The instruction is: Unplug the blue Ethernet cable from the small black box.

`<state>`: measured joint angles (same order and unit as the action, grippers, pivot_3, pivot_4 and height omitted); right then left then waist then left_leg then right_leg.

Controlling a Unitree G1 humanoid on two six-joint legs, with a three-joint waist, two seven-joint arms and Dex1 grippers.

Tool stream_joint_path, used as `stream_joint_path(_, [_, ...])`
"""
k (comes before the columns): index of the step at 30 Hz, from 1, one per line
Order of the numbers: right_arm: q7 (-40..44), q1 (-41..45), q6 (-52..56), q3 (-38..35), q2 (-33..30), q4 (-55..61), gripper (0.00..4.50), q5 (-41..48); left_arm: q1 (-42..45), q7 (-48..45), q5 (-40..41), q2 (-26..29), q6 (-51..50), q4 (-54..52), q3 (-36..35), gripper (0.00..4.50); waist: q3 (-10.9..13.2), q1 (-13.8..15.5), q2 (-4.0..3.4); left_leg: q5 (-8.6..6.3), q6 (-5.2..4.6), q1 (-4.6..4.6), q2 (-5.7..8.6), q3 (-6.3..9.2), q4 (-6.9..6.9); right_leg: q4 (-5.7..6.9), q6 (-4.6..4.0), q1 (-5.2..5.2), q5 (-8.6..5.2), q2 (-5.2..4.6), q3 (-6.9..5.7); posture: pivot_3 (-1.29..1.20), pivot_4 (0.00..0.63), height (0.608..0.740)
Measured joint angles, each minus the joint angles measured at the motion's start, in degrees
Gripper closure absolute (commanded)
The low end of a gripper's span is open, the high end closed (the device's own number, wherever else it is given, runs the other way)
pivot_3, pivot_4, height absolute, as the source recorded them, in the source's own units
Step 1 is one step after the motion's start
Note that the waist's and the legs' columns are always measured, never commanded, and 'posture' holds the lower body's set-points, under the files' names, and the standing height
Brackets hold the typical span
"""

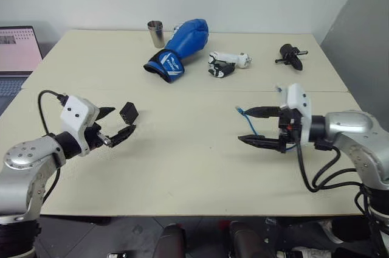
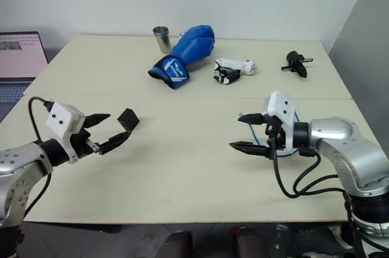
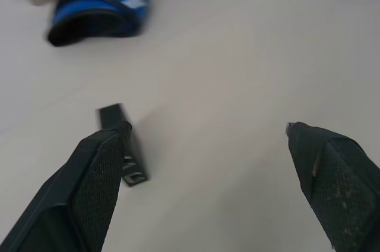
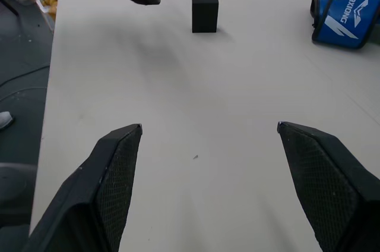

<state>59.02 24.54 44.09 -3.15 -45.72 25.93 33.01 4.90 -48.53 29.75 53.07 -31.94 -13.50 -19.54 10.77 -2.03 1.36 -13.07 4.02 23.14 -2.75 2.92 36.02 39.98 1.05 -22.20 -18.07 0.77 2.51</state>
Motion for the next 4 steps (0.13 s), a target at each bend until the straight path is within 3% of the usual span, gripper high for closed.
stream_joint_path(4, [1.07,-2.24,-0.09,-2.26,-2.81,0.03,0.62,1.36,1.61,-3.89,1.94,1.76,-1.95,1.78,-0.02,0.05,0.01,0.03,-0.02,0.00,0.00,-0.02,-0.01,-0.01,0.00,0.00,0.03,0.00,-0.02,0.01,0.01,0.00,0.150,0.740])
